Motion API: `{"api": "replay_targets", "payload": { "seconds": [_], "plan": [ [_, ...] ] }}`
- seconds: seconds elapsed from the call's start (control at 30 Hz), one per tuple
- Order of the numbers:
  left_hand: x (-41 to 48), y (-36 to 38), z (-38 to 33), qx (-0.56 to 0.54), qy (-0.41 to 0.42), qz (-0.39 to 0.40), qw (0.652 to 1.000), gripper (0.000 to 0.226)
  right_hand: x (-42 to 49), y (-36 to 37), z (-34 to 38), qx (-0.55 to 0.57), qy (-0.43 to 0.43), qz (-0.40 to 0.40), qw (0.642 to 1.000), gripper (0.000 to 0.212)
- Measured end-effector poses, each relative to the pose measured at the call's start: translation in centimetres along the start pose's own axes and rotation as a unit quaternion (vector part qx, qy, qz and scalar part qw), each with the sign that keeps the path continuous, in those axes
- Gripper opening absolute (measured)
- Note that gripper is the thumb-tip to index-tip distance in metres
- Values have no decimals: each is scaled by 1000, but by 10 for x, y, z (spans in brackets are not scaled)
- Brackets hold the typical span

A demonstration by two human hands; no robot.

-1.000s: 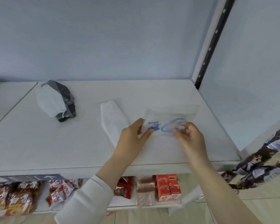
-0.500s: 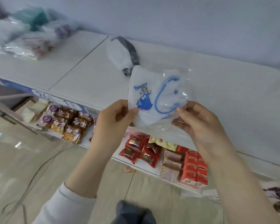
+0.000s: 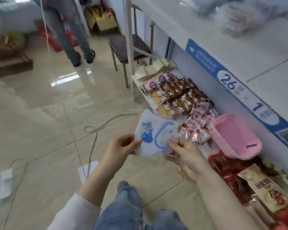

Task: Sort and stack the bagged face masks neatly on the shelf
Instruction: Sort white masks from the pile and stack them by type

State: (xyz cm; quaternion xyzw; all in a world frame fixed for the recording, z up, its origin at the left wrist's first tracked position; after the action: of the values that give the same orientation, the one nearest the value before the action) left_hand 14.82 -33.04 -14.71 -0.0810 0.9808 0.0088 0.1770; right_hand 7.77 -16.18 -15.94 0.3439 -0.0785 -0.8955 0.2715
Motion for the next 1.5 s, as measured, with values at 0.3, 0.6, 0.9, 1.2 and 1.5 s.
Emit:
{"api": "replay_targets", "payload": {
  "seconds": [0.3, 0.6, 0.9, 1.2, 1.5],
  "plan": [
    [33, -169, 73, -61, -126, -87, 986, 18, 148, 128, -45, 2, 152, 12, 988, 7],
    [135, -280, 65, -69, -171, -178, 966, 14, 303, 185, 4, -17, 175, 67, 982, 7],
    [259, -378, -41, -72, -73, -200, 975, 10, 428, 248, 150, -38, 66, 83, 994, 4],
    [405, -407, -213, 0, 103, 21, 995, 13, 441, 244, 309, 48, -165, -103, 980, 6],
    [477, -272, -304, 83, 171, 301, 934, 20, 341, 160, 353, 103, -302, -370, 873, 20]
  ]
}}
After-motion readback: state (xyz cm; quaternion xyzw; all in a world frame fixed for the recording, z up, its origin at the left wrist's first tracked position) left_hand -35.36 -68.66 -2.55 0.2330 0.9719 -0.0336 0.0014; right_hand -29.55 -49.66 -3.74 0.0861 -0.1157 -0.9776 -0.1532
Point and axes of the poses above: each hand's wrist, its own x-axis towards the middle knuckle, its own y-axis out of the palm, z = x × y, the point moved 5 cm from there along x, towards the middle knuckle, and after that the axes turned 12 degrees about z, right-handed, at the moved point
